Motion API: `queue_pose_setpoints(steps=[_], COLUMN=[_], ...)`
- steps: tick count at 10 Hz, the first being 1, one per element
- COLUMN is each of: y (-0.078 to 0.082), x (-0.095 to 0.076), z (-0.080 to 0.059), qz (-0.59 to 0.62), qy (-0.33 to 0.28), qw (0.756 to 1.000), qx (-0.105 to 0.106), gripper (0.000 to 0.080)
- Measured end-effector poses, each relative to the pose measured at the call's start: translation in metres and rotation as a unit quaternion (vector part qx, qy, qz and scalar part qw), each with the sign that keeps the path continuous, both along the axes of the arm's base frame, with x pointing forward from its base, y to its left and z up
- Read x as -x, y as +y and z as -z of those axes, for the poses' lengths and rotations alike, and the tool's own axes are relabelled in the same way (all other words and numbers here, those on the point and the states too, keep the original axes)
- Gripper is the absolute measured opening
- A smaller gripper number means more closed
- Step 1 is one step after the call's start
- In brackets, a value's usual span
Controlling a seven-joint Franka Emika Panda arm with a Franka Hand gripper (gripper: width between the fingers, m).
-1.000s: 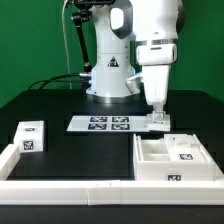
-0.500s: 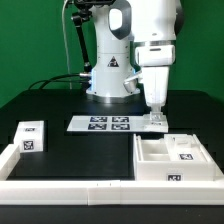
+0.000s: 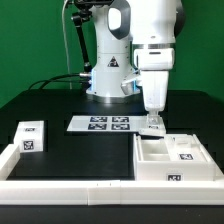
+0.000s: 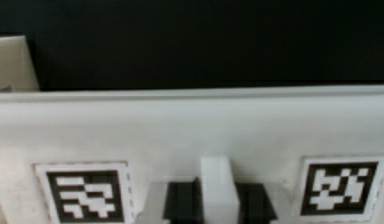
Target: Assemble cabinet
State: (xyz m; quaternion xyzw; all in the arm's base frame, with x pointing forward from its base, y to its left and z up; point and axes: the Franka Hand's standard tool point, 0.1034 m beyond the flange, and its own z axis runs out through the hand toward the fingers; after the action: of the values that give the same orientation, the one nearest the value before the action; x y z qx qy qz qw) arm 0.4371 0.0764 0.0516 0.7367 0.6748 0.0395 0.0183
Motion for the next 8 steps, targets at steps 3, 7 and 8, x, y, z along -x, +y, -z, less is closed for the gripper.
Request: queue_pose_setpoints(steps=[3,7,8], y=[-0.008,-0.007,-0.008], x=[-0.011,-0.011,-0.012], z=[-0.004,-0.004,-0.002], qz=[-0.009,-0.008,-0.008], qy=[0.001,0.001,0.003], qw=[1.000,1.000,1.000], qx=[0.008,0.007,0.008], gripper=[0.0070,0.0070,0.0070])
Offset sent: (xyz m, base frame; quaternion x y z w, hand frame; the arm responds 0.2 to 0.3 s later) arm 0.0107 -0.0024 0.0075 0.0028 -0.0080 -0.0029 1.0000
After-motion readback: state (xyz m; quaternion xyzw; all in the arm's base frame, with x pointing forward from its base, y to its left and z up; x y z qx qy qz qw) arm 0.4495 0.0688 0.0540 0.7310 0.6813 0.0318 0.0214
